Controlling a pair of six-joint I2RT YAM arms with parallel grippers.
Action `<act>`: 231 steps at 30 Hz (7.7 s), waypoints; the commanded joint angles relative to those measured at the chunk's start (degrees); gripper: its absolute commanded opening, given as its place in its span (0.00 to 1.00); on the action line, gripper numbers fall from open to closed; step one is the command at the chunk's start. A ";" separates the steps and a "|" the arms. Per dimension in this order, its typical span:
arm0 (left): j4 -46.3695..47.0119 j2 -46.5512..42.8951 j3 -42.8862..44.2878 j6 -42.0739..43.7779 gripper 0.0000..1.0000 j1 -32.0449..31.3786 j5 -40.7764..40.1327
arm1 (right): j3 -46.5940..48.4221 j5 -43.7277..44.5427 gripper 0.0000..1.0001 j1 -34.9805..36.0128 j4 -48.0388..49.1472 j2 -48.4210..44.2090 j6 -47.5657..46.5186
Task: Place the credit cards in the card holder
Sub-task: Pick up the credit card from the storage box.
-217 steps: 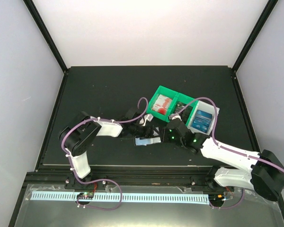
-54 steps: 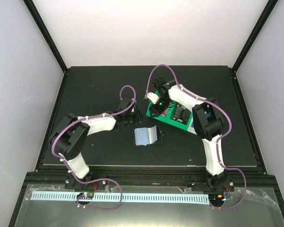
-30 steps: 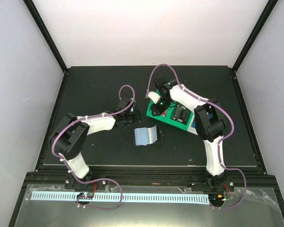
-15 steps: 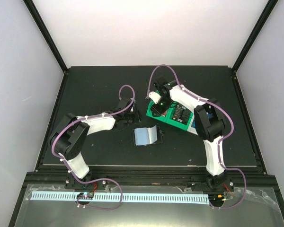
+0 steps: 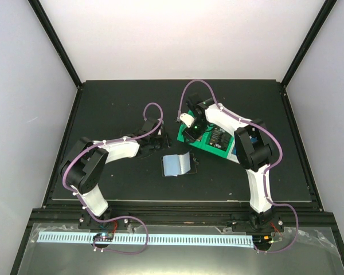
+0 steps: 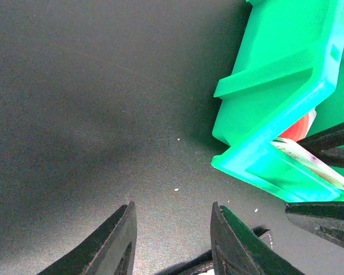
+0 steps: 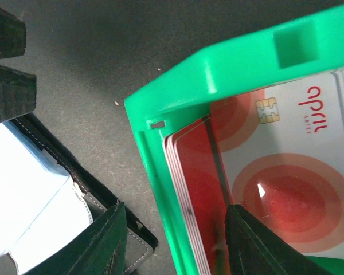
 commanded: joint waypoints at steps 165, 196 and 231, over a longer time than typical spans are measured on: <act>6.86 -26.58 -14.61 -1.66 0.68 1.18 0.06 | -19.94 -9.77 0.01 -0.62 30.23 -36.38 38.14; 5.10 -49.00 -25.93 -22.07 0.63 1.36 27.24 | -63.83 -23.73 0.01 9.96 97.97 -41.13 111.27; 1.33 -49.00 -27.64 -17.85 0.51 1.38 22.84 | -64.70 -25.18 0.01 10.03 85.62 -44.85 79.31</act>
